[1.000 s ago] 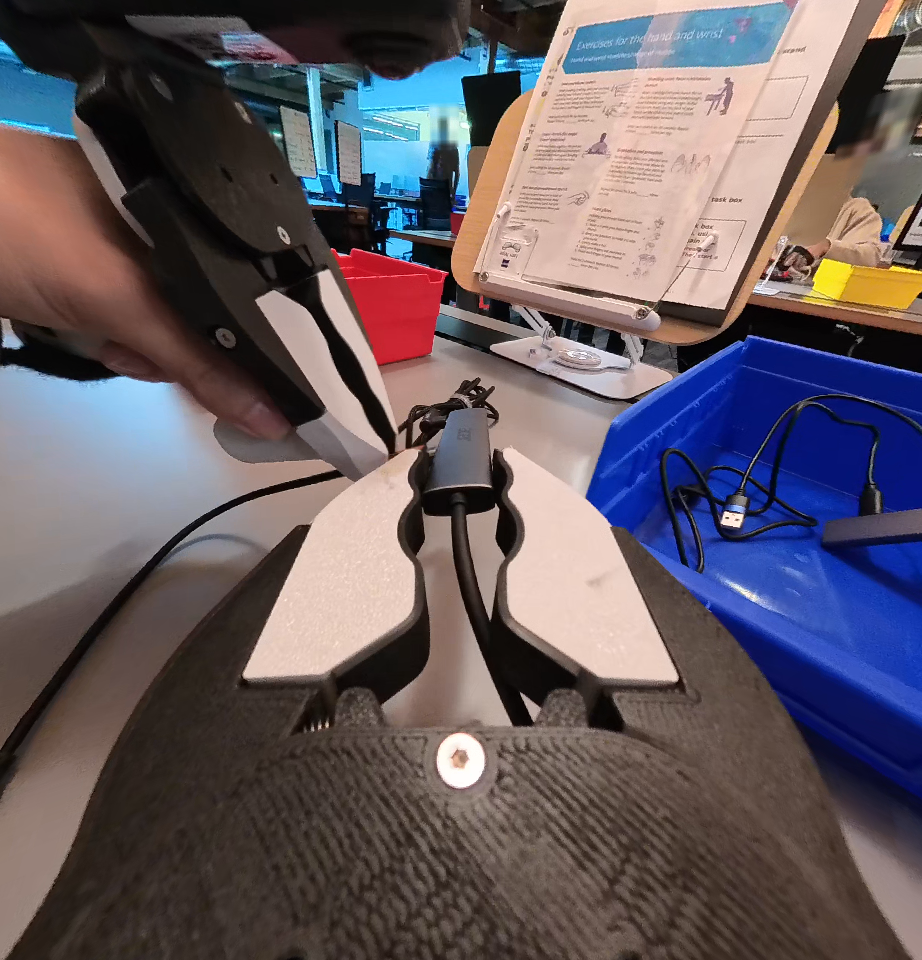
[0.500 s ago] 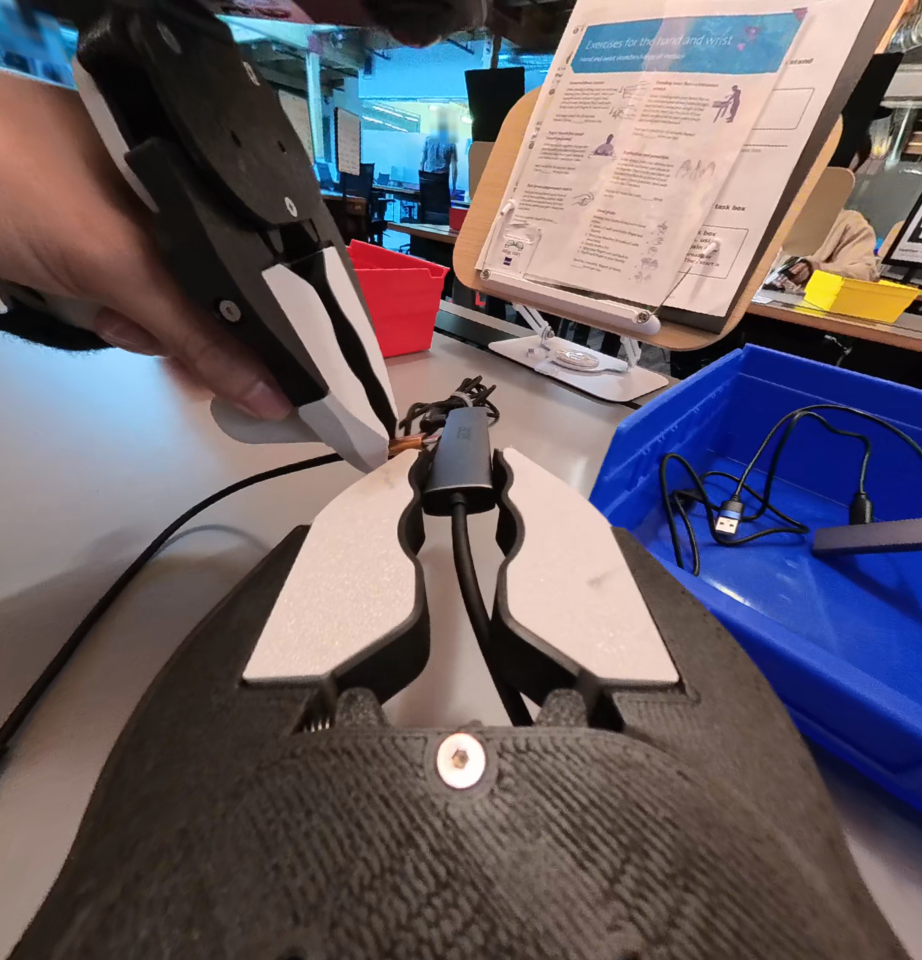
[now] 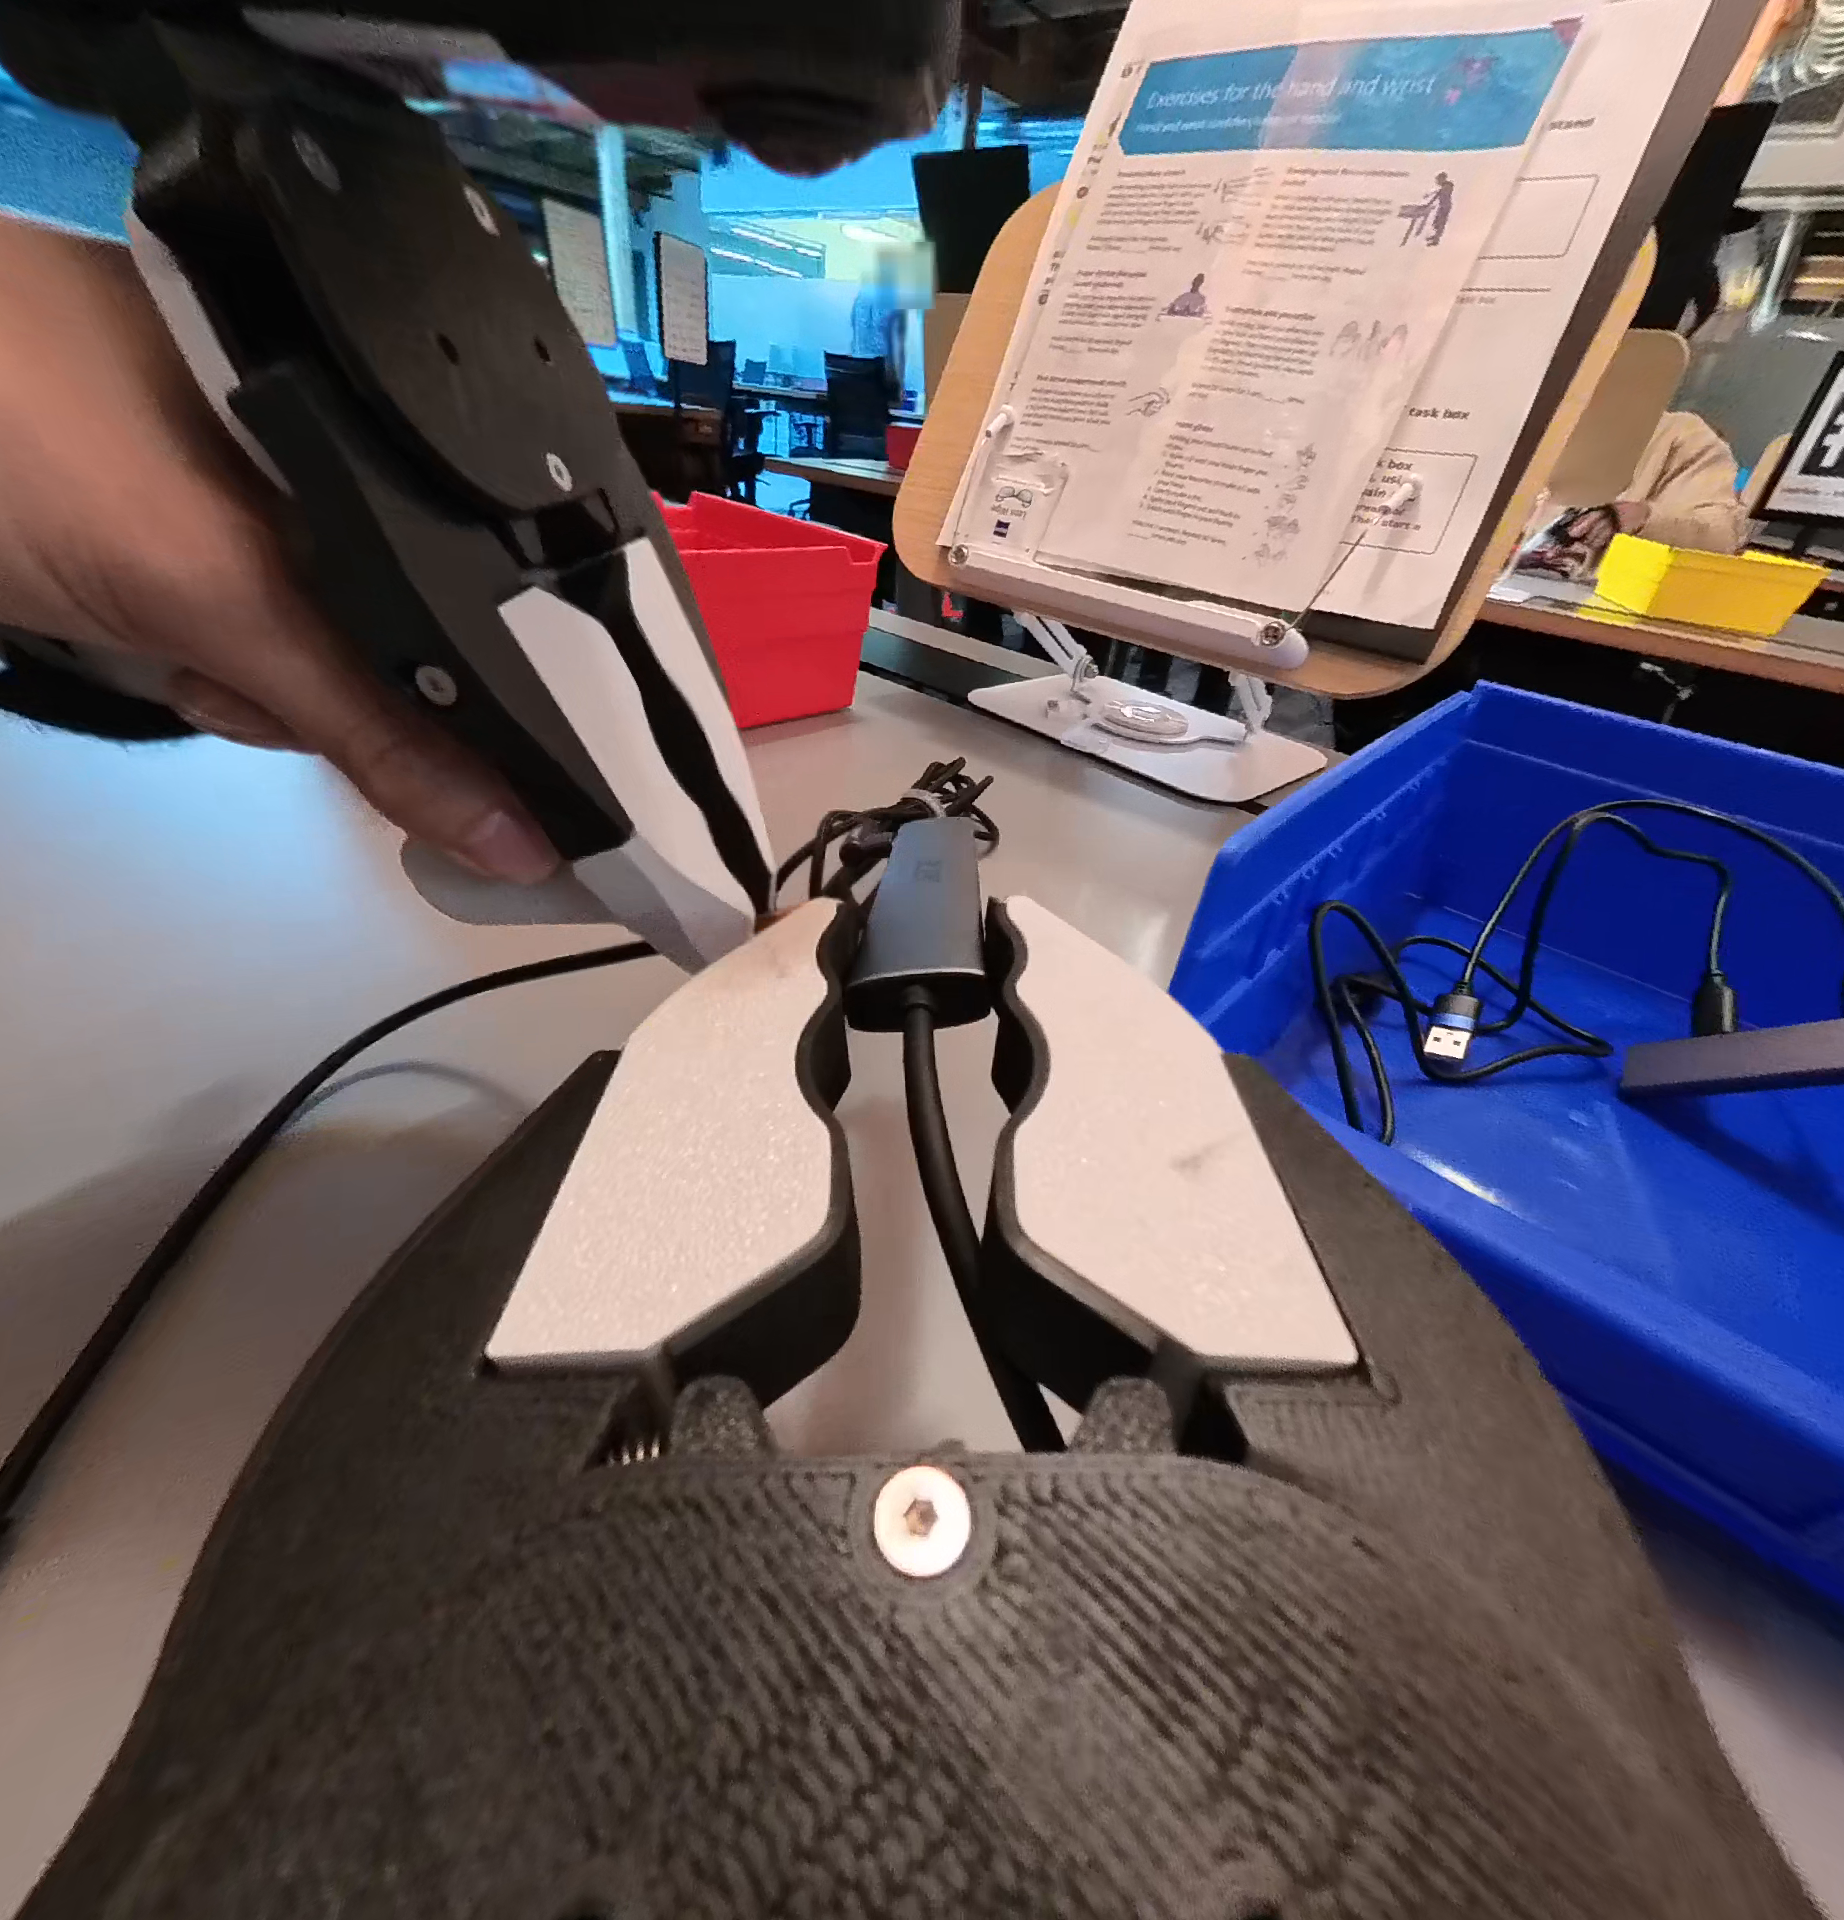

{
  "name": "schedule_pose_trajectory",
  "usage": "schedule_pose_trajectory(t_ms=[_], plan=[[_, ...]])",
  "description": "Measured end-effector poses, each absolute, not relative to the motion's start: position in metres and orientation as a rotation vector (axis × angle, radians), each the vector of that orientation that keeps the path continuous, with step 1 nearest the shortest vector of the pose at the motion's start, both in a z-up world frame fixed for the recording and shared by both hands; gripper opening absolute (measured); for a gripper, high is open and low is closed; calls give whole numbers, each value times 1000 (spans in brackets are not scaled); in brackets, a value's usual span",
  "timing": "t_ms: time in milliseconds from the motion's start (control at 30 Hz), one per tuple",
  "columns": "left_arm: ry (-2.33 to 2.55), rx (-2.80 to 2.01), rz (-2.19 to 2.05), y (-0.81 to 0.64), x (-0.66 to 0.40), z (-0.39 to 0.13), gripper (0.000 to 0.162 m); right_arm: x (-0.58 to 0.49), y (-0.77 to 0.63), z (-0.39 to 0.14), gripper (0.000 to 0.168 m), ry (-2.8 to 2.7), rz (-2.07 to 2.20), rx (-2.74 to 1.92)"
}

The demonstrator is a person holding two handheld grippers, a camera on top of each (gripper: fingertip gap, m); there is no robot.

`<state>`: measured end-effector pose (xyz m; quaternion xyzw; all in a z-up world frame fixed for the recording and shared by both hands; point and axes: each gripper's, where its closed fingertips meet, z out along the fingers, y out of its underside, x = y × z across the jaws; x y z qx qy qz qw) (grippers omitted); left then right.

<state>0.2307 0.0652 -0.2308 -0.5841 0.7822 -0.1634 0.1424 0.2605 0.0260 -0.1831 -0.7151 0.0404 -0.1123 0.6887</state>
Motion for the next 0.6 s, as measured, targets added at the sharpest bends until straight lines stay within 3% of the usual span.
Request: schedule_pose_trajectory(t_ms=[33, 600], plan=[[2257, -1690, -492, 64, 231, -231, 11, 260, 26, -183, 24, 85, -239, -1600], [2199, -1707, -470, 66, 235, -228, 11, 256, 30, -187, 24, 49, -311, -1631]])
